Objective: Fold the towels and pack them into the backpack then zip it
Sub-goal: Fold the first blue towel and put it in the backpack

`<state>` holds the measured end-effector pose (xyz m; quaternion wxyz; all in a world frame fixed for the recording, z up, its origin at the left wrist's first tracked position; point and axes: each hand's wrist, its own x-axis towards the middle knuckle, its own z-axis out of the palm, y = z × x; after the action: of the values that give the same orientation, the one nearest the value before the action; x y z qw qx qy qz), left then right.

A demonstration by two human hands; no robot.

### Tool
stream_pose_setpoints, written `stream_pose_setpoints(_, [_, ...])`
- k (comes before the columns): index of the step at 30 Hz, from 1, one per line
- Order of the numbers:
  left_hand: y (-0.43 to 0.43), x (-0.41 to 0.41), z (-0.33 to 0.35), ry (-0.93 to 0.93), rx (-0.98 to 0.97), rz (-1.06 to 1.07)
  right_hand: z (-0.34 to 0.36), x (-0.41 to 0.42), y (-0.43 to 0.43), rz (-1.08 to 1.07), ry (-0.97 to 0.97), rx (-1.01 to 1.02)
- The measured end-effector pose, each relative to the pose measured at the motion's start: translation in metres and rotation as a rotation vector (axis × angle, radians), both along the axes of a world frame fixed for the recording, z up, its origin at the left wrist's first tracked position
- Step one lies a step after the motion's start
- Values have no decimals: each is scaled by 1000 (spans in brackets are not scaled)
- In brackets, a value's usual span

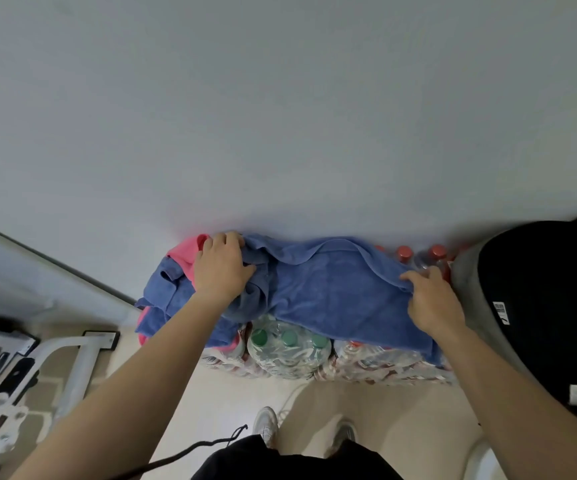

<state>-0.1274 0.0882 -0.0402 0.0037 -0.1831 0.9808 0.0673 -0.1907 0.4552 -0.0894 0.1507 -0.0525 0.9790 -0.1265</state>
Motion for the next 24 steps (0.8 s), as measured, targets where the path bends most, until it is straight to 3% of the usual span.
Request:
stream_pose_setpoints(5, [-2, 4, 8, 101, -43, -109, 13, -1, -2, 16, 48, -265])
stream_pose_setpoints(9, [16, 6, 15, 217, 135, -160, 30, -4, -23, 0, 47, -512])
stream_pose_setpoints(15, [75, 18, 3, 159, 669, -115, 20, 11, -46, -94, -59, -657])
stream_pose_setpoints(20, [113, 21, -29, 27, 790, -118, 2, 32, -35, -209, -10, -692])
stream_pose_setpoints(24, [133, 23, -36, 78, 784, -83, -2, 45, -32, -256, 47, -711])
